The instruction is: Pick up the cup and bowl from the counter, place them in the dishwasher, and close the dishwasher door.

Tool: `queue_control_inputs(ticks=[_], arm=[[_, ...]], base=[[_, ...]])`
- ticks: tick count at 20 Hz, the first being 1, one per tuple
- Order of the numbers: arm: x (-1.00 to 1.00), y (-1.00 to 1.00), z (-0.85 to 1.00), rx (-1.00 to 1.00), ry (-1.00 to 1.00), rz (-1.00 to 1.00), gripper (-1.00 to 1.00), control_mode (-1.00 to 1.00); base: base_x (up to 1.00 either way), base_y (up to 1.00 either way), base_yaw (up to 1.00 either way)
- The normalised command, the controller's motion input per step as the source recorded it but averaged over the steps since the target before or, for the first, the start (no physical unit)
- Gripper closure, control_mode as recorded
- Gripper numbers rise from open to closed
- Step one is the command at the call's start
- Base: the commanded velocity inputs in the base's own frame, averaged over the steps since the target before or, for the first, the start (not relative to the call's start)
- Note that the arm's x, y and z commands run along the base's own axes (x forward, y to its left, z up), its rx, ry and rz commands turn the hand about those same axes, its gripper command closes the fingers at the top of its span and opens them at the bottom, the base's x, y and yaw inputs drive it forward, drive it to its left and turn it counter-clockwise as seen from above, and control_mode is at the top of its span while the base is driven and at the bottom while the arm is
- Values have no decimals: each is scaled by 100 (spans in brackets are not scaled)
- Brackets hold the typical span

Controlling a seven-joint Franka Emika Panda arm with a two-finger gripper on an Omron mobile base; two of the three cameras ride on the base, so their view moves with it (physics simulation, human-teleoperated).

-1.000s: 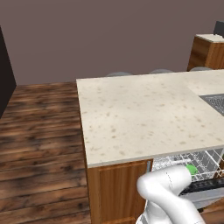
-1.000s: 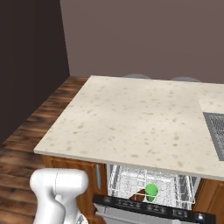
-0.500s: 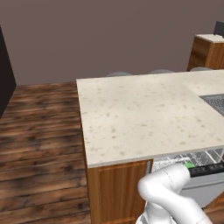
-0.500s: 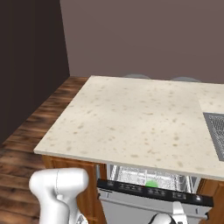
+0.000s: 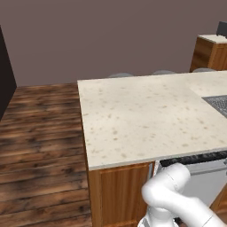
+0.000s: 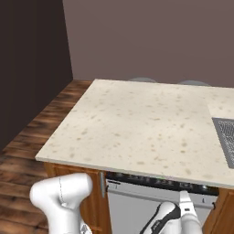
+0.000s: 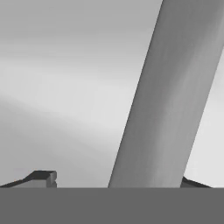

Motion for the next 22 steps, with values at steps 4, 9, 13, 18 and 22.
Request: queue_control_inputs(ticks=[4, 9, 13, 18, 22], arm=[[34, -65, -62, -8, -18, 0, -100, -100], [27, -68, -59, -8, -19, 0, -100, -100], [11, -73, -69, -7, -22, 0, -100, -100], [0, -76, -94, -6, -35, 0, -100, -100], [-1, -66, -100, -10, -57, 6, -100, -100]], base=[[0, 0, 0], [0, 0, 0], [0, 0, 0], [0, 0, 0], [0, 0, 0]])
